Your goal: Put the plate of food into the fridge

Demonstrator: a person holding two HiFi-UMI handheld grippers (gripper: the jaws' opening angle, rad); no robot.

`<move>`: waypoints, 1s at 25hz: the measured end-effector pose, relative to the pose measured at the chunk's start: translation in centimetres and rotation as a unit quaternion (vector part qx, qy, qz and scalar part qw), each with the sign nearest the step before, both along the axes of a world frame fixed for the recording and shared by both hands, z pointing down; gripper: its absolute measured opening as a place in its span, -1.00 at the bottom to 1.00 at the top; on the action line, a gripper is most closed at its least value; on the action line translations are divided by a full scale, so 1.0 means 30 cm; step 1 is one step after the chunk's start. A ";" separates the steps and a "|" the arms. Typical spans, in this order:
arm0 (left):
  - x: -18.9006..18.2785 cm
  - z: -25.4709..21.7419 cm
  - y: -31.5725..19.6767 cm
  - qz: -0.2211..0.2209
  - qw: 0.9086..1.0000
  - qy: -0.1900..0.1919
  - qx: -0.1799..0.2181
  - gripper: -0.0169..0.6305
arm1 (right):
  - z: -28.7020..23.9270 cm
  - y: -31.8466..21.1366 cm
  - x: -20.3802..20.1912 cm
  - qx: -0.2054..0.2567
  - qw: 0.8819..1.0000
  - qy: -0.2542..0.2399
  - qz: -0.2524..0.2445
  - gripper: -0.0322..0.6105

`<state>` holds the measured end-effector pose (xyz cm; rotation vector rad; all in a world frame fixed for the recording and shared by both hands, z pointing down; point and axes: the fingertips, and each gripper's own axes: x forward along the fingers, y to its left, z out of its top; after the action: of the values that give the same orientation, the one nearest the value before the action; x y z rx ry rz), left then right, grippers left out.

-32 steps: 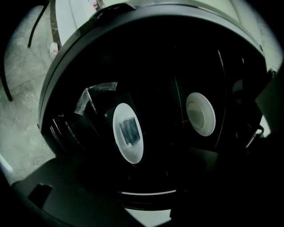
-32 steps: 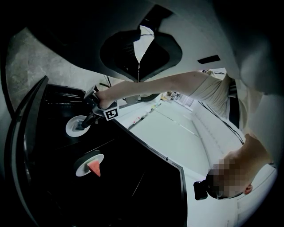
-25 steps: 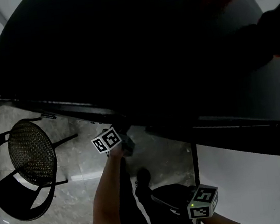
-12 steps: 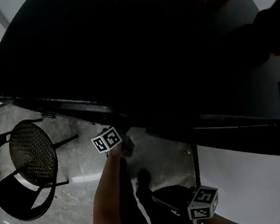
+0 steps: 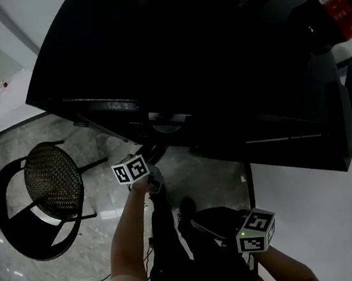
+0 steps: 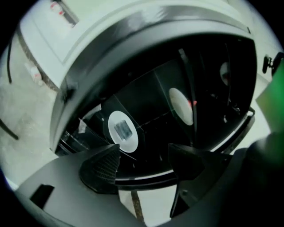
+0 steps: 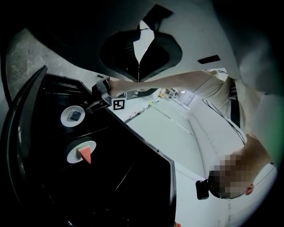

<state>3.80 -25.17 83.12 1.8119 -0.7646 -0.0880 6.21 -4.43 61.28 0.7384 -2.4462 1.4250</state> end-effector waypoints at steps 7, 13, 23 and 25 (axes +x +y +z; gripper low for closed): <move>-0.104 -0.190 0.106 0.069 0.996 -0.052 0.029 0.09 | -0.100 0.007 -0.044 0.015 1.000 0.014 -0.011 -0.83; -0.099 -0.378 0.192 0.136 0.984 -0.076 0.082 0.09 | -0.166 0.011 -0.063 0.029 0.999 0.027 -0.017 -0.83; -0.081 -0.706 0.349 0.191 0.960 -0.086 0.185 -0.92 | -0.288 0.036 -0.086 0.063 0.997 0.020 -0.040 -0.83; -0.083 -0.763 0.386 0.197 0.956 -0.092 0.197 -0.92 | -0.316 0.047 -0.089 0.068 0.997 0.016 -0.042 -0.83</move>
<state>1.32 -13.60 60.23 2.3489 -0.5217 0.2061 3.55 -3.03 51.79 0.6721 -2.5372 1.2162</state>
